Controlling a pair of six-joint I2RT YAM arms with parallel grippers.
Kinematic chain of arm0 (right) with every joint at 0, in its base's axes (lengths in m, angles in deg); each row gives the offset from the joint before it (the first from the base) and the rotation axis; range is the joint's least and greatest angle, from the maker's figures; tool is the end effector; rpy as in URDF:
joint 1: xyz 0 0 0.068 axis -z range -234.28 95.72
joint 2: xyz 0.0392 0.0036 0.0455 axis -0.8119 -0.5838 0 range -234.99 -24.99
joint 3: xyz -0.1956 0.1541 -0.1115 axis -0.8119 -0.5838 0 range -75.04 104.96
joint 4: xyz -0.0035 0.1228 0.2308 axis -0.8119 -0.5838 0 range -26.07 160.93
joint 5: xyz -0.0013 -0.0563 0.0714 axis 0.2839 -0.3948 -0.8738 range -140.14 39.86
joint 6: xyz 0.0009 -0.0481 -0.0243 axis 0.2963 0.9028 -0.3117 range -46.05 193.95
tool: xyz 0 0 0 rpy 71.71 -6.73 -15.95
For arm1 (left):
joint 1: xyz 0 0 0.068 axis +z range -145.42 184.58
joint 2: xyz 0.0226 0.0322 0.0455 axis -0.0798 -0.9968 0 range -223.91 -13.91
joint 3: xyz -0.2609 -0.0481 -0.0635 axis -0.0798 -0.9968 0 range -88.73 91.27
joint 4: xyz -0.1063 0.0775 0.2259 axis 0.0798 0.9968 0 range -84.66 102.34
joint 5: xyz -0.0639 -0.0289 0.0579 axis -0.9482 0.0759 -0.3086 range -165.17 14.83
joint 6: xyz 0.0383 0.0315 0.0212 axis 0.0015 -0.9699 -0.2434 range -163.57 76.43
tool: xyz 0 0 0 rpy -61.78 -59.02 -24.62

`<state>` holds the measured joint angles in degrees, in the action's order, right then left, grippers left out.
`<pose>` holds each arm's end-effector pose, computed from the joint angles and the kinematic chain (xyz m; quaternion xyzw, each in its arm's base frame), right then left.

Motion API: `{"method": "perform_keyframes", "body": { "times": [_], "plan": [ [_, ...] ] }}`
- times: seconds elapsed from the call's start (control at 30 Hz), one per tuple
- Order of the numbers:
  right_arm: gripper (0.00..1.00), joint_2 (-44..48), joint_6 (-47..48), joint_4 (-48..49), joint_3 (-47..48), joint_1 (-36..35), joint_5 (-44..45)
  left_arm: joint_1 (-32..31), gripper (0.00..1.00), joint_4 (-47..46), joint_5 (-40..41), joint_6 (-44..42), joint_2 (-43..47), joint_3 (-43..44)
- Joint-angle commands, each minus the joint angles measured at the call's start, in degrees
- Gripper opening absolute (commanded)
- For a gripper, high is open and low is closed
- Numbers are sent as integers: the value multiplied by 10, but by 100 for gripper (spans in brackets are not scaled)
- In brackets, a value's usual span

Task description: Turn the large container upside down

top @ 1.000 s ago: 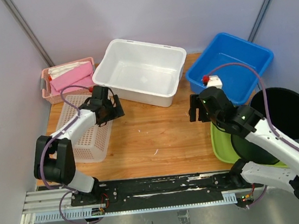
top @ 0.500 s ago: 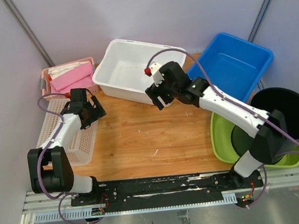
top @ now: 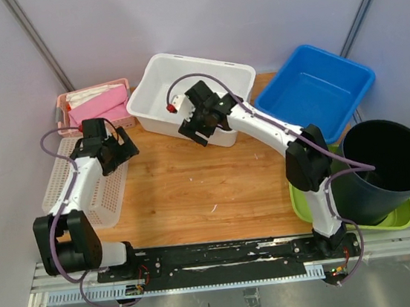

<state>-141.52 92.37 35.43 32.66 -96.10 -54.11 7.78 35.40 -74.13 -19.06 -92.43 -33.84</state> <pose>0.3469 0.3136 0.2949 -0.4738 0.7900 0.1099 0.3733 0.2804 0.0163 0.2406 -0.2303 0.9219 -0.0491 0.3077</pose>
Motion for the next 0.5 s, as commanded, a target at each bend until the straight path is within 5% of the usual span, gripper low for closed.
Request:
{"method": "perform_keyframes", "body": {
  "times": [0.0,0.23,0.47],
  "plan": [
    [72,-37,33,-72,34,2,-46,2,99,26,-46,-6,61,69],
    [3,-65,3,-124,118,2,-68,2,99,52,-90,-4,112,129],
    [1,10,-107,-129,189,2,-136,2,99,71,-124,4,142,169]
  ]
}}
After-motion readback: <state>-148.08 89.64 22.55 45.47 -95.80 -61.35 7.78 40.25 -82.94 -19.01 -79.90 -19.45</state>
